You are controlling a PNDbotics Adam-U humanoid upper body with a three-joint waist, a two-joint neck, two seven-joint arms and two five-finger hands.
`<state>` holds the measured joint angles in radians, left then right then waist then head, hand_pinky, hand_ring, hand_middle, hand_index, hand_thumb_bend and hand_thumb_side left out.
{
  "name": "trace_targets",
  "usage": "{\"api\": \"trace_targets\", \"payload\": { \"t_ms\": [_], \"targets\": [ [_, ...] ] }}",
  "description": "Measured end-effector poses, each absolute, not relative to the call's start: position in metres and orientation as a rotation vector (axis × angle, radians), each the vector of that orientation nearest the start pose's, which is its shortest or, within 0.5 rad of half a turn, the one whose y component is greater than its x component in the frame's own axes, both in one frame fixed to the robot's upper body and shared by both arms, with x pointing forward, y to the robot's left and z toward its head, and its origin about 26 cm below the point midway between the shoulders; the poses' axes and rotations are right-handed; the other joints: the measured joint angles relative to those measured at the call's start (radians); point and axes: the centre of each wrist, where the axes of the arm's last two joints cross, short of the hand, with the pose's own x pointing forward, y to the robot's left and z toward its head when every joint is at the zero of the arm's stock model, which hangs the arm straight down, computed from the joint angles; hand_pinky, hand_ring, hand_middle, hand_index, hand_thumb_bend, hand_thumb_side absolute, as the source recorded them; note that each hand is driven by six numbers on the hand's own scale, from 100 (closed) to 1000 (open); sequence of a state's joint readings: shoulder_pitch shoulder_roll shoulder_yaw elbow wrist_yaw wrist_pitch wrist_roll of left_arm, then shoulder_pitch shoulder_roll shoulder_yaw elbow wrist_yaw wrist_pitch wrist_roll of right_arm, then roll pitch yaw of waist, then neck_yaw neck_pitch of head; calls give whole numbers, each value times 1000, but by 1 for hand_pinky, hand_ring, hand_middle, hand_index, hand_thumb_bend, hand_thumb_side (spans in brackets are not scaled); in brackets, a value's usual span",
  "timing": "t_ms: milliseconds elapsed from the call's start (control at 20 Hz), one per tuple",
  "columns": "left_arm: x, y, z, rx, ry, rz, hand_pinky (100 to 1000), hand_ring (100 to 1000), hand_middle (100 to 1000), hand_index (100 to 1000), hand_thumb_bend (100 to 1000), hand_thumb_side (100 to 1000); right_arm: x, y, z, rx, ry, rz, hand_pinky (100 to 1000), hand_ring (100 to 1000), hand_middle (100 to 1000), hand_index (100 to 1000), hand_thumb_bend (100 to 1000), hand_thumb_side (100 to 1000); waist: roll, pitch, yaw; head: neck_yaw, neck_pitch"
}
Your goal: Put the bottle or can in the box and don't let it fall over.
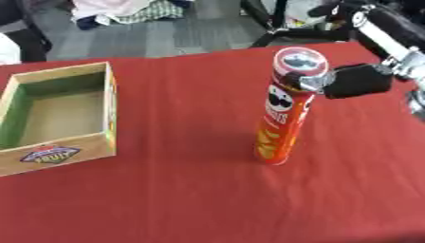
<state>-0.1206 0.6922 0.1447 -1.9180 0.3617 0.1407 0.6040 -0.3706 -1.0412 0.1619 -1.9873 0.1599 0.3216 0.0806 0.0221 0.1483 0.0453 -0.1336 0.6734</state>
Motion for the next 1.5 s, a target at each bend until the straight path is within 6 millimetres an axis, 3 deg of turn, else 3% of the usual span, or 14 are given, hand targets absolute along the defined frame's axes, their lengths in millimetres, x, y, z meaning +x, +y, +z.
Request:
{"api": "trace_targets", "payload": {
  "t_ms": [1500],
  "targets": [
    [282,368,201,633,-1965,267,912,837,789,755,560,749,300,-296,265,-802,-1628,1160,882,910,887,905,530,506,7,4,12,-6,-9]
  ]
}}
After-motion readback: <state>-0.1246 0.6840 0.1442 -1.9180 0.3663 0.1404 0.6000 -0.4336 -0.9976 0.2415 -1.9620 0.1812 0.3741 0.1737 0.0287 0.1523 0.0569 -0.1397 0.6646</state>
